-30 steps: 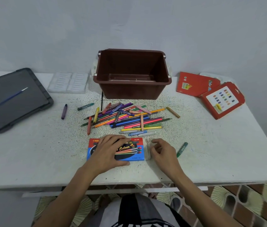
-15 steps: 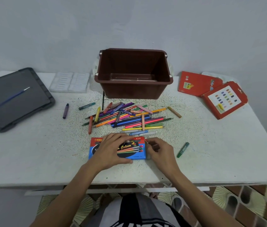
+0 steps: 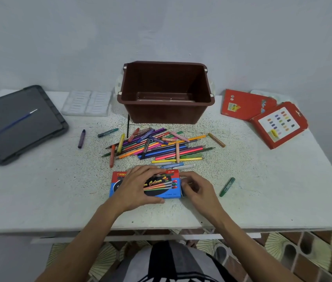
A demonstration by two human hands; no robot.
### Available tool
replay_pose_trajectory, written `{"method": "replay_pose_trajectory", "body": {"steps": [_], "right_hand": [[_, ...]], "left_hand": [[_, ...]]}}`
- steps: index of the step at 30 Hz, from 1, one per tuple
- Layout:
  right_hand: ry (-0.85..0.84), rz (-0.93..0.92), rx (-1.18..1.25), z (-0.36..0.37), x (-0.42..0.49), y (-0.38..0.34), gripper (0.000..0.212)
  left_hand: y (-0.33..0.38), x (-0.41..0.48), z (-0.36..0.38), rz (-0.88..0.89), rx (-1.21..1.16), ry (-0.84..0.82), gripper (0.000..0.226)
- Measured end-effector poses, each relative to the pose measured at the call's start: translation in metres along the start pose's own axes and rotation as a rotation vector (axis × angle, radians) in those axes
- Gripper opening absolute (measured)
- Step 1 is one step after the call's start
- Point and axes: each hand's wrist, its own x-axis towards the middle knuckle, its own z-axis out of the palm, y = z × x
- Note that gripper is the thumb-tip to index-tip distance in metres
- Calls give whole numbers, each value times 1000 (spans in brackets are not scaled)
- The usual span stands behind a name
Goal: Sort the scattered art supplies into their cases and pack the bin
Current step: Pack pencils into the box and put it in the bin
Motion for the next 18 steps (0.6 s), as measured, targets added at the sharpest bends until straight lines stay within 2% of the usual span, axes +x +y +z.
{"method": "replay_pose_trajectory", "body": {"steps": [12,18], "right_hand": [[-76,141,341,-2,0,-11,23],[-88,161,351,-3,1,-14,23]], "left_hand": [[4,-3,-7,16,-38,17,84],[3,-4,-7,36,-35,15,82]]}}
